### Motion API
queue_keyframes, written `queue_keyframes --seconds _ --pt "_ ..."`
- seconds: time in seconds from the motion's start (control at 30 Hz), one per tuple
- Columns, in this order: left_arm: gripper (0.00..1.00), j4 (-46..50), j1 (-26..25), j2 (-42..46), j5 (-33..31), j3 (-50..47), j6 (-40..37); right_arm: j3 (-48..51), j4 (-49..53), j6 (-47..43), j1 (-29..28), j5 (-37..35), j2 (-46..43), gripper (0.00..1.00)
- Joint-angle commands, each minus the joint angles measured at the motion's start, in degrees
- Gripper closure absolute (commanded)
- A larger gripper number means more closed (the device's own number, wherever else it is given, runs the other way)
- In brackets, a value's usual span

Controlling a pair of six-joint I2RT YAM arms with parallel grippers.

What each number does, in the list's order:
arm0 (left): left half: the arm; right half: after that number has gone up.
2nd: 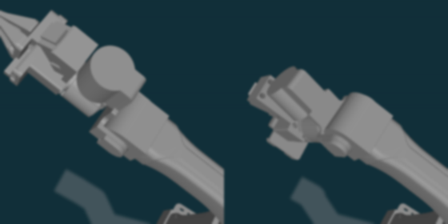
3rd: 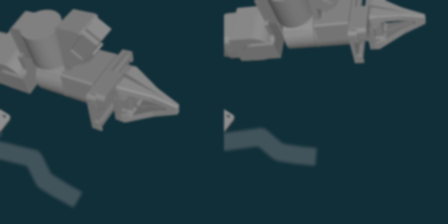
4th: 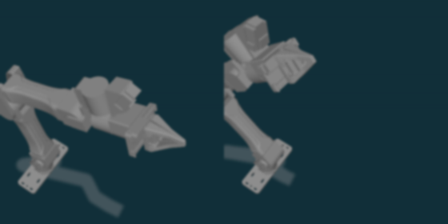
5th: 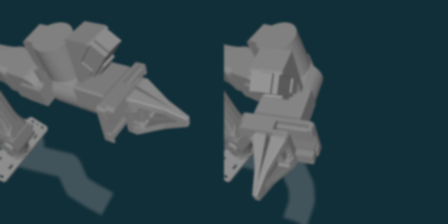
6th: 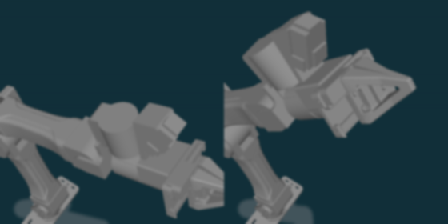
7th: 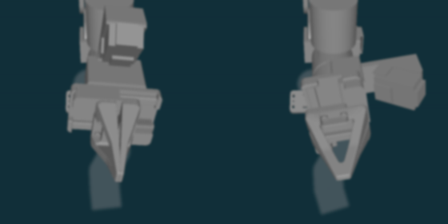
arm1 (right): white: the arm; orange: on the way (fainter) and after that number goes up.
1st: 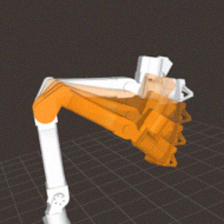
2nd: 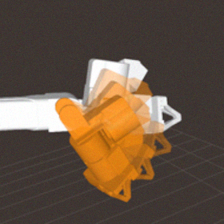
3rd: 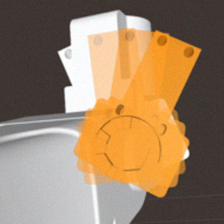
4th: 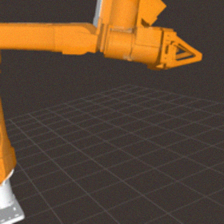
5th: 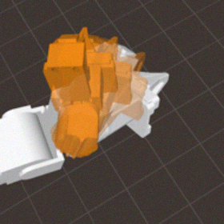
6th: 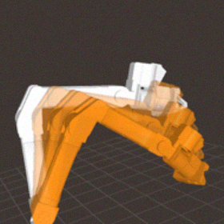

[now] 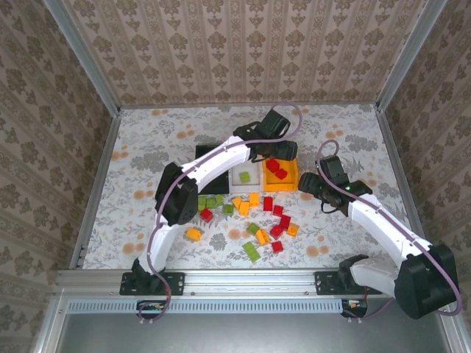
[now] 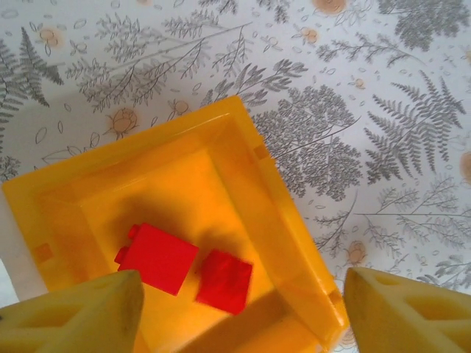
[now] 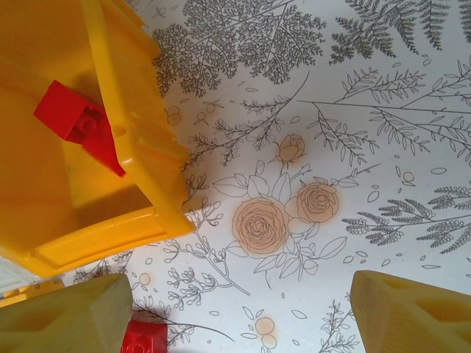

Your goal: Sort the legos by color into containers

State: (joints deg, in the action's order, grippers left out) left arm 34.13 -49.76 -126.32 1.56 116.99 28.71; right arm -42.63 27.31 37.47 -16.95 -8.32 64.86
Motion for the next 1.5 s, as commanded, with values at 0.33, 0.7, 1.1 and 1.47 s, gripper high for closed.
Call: queue_keyframes --seconds 0.33,0.7,1.1,1.47 --pt "0.00 -8.10 -0.43 40.86 -4.81 -43.20 1.45 3.21 4.45 -2.49 -3.77 10.51 -0.52 0.22" --pt "0.00 -9.17 -0.29 67.90 -13.87 -73.30 8.64 7.14 9.24 1.28 -14.63 10.38 1.56 0.31" --pt "0.00 -4.78 4.34 79.26 -17.06 -78.25 9.23 8.76 9.26 4.79 -20.59 7.93 6.99 0.32" --pt "0.00 -4.94 8.78 81.67 -13.25 -81.12 10.21 8.03 6.89 6.16 -22.58 3.28 11.19 0.33"
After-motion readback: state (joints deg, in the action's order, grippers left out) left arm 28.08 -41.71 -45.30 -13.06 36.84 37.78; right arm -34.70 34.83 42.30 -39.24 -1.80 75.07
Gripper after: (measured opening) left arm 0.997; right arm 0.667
